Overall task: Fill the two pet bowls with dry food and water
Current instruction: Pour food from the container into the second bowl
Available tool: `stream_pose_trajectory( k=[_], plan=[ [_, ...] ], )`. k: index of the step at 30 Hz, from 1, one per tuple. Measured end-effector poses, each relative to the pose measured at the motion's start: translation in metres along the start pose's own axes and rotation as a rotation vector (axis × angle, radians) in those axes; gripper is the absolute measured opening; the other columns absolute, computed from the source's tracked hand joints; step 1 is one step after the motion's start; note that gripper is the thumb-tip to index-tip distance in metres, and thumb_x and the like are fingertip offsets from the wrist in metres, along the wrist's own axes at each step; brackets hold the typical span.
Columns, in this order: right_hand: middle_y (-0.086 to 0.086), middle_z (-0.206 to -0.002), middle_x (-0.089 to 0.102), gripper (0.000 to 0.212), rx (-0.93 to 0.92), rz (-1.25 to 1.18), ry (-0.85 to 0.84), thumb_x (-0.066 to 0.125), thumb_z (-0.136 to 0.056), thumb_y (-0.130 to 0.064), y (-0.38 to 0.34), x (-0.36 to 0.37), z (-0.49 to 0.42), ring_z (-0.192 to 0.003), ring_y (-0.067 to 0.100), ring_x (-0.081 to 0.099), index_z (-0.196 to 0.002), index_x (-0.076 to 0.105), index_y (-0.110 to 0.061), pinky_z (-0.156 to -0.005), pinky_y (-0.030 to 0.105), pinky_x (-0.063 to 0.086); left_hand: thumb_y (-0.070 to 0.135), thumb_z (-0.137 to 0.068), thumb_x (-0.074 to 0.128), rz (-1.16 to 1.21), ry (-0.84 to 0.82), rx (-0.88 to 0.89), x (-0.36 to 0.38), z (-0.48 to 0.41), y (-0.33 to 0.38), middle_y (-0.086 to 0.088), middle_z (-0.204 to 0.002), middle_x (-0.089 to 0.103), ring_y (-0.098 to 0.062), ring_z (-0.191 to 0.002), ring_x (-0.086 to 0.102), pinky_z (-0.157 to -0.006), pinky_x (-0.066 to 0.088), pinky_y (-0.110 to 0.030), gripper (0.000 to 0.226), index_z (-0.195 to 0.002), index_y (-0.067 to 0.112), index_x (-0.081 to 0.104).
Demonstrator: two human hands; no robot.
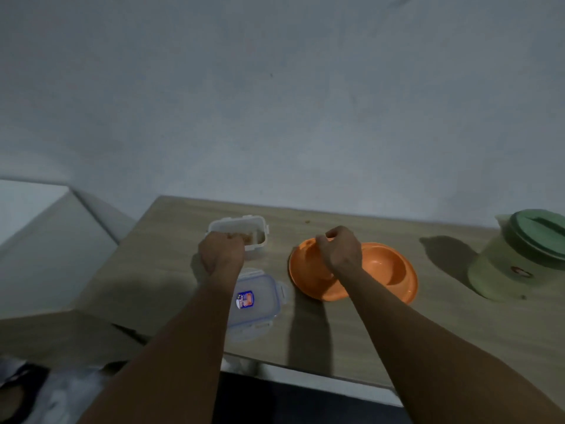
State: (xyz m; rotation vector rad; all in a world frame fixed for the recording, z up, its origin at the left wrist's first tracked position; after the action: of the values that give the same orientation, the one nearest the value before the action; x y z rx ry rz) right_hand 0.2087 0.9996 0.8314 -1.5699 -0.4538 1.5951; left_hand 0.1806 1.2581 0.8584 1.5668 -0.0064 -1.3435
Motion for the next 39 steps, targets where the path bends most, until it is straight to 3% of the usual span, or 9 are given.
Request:
stream_pose_trajectory(
  k=[5, 11, 17, 20, 22, 26, 32, 35, 39],
  plan=[
    [0.017, -0.123, 0.067, 0.036, -0.018, 0.033, -0.087, 0.060, -0.094, -0.031, -0.047, 0.065, 0.000, -0.120, 0.035, 0.058, -0.119, 0.065, -0.005, -0.095, 0.035, 0.044, 0.026, -0.089, 0.059, -0.005, -0.013, 0.011, -0.015, -0.046, -0.026, -0.023, -0.118, 0.064, -0.039, -0.117, 0.056, -0.093, 0.046, -0.039, 0.040, -0.117, -0.002, 0.065],
    [0.022, -0.117, 0.069, 0.040, 0.002, 0.161, -0.221, 0.049, -0.100, -0.033, -0.066, 0.128, 0.002, -0.114, 0.038, 0.063, -0.114, 0.068, -0.001, -0.096, 0.041, 0.050, 0.030, -0.098, 0.048, -0.144, -0.215, 0.038, 0.001, -0.069, -0.042, -0.021, -0.119, 0.065, -0.037, -0.112, 0.061, -0.086, 0.048, -0.037, 0.041, -0.122, 0.000, 0.062],
    [0.022, -0.112, 0.071, 0.036, 0.083, 0.113, -0.151, 0.045, -0.101, -0.024, -0.068, 0.128, 0.008, -0.109, 0.039, 0.065, -0.107, 0.072, 0.000, -0.097, 0.045, 0.051, 0.024, -0.101, 0.044, -0.189, -0.292, -0.009, -0.009, -0.070, -0.035, -0.021, -0.133, 0.057, -0.035, -0.123, 0.054, -0.093, 0.044, -0.038, 0.040, -0.130, -0.002, 0.054],
    [0.021, -0.113, 0.070, 0.035, 0.092, 0.084, -0.134, 0.044, -0.102, -0.022, -0.070, 0.114, 0.015, -0.109, 0.037, 0.065, -0.110, 0.071, 0.000, -0.095, 0.041, 0.051, 0.026, -0.101, 0.044, -0.187, -0.306, 0.036, -0.016, -0.067, -0.025, -0.019, -0.131, 0.059, -0.034, -0.121, 0.056, -0.085, 0.045, -0.035, 0.039, -0.129, 0.002, 0.055],
    [0.022, -0.106, 0.072, 0.034, 0.085, 0.031, -0.083, 0.046, -0.100, -0.022, -0.070, 0.097, 0.017, -0.104, 0.038, 0.066, -0.104, 0.072, 0.000, -0.089, 0.040, 0.051, 0.026, -0.099, 0.047, -0.145, -0.307, 0.074, -0.016, -0.063, -0.014, -0.016, -0.126, 0.063, -0.033, -0.117, 0.059, -0.077, 0.042, -0.033, 0.036, -0.126, 0.005, 0.058],
    [0.015, -0.082, 0.065, 0.024, 0.111, -0.199, 0.018, 0.054, -0.095, -0.022, -0.067, 0.045, 0.026, -0.082, 0.033, 0.063, -0.078, 0.066, -0.009, -0.072, 0.037, 0.047, 0.025, -0.095, 0.057, 0.073, -0.341, 0.131, -0.006, -0.045, 0.020, -0.020, -0.115, 0.067, -0.037, -0.106, 0.064, -0.080, 0.052, -0.040, 0.034, -0.114, -0.001, 0.067],
    [0.010, -0.098, 0.061, 0.026, 0.287, -0.687, -0.038, 0.061, -0.094, -0.041, -0.034, -0.020, 0.034, -0.094, 0.034, 0.065, -0.102, 0.059, -0.017, -0.090, 0.049, 0.054, 0.024, -0.090, 0.060, 0.212, -0.444, 0.187, 0.019, 0.002, 0.070, -0.016, -0.093, 0.072, -0.032, -0.086, 0.070, -0.067, 0.054, -0.034, 0.025, -0.088, 0.001, 0.070],
    [0.012, -0.107, 0.063, 0.035, 0.297, -0.807, -0.069, 0.064, -0.090, -0.045, -0.019, -0.042, 0.032, -0.098, 0.034, 0.064, -0.108, 0.055, -0.017, -0.092, 0.051, 0.054, 0.012, -0.082, 0.063, 0.344, -0.500, 0.143, 0.041, 0.021, 0.080, -0.014, -0.073, 0.068, -0.033, -0.077, 0.072, -0.074, 0.061, -0.047, 0.021, -0.063, 0.006, 0.058],
    [0.016, -0.115, 0.062, 0.044, 0.280, -0.875, -0.117, 0.067, -0.088, -0.046, 0.004, -0.072, 0.027, -0.104, 0.036, 0.063, -0.117, 0.053, -0.016, -0.093, 0.050, 0.053, 0.003, -0.082, 0.062, 0.483, -0.637, 0.111, 0.075, 0.053, 0.087, -0.014, -0.071, 0.062, -0.035, -0.072, 0.070, -0.076, 0.059, -0.056, 0.012, -0.071, 0.005, 0.059]
  ],
)
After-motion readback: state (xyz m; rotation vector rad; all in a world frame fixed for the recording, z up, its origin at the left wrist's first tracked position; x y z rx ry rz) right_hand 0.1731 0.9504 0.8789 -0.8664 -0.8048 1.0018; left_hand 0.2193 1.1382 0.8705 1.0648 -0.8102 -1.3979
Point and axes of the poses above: each hand's wrist, its own z-axis away from the middle knuckle, its own x-axis out of the palm, y = z × x, the point moved 6 cm from there along -z, towards the middle knuckle
